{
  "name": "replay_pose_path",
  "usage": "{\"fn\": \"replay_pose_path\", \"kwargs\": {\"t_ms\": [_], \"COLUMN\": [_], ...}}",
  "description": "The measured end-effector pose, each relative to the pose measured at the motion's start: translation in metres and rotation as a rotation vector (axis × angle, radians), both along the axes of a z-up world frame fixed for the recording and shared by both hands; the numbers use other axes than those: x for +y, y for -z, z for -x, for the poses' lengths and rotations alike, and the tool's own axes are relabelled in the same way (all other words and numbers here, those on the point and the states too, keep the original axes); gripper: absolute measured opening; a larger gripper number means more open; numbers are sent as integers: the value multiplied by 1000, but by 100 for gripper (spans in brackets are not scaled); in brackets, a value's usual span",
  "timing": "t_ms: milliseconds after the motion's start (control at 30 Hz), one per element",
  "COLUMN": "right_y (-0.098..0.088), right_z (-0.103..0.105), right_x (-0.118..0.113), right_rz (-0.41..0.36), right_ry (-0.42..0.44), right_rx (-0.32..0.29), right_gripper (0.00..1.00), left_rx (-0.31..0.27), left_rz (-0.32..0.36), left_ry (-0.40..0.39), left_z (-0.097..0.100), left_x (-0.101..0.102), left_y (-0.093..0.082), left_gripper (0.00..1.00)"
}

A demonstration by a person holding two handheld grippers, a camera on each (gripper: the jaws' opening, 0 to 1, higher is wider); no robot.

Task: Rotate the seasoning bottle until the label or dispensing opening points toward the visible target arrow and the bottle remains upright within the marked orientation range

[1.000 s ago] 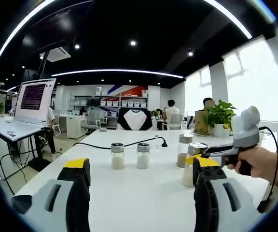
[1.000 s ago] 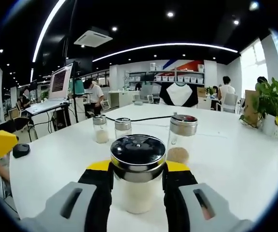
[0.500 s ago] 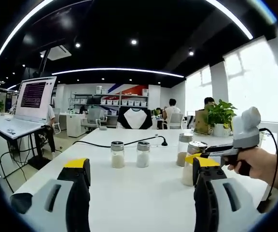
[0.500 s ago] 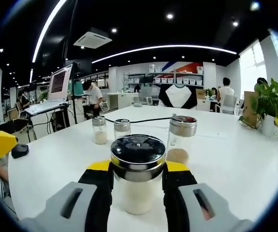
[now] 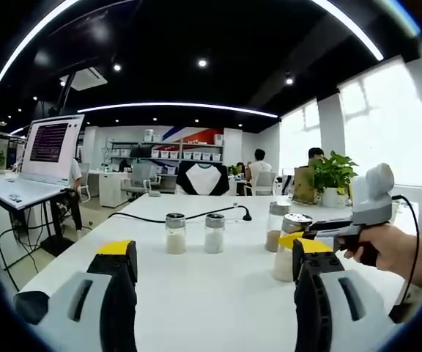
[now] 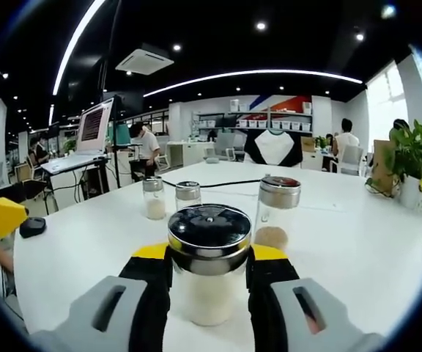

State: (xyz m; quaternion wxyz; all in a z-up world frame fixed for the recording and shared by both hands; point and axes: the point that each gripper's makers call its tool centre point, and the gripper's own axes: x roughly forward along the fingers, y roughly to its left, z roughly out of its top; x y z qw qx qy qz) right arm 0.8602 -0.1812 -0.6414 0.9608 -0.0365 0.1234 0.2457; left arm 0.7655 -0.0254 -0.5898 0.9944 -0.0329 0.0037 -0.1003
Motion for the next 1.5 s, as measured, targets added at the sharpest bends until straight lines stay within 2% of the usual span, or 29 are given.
{"fn": "replay_pose_path", "kwargs": {"t_ms": [233, 700, 1500], "right_y": [0, -1, 0], "right_z": [1, 0, -2], "right_x": [0, 1, 4], "right_rz": [0, -4, -32], "right_ry": [-23, -75, -265], "right_rx": [-8, -14, -2], "right_gripper": [38, 38, 38], "left_rx": [-4, -2, -2], "left_rz": [17, 9, -7], "left_ry": [7, 10, 51], "left_z": [1, 1, -2], "left_x": [-1, -1, -13], "left_y": [-1, -3, -5], "left_gripper": [92, 92, 93]}}
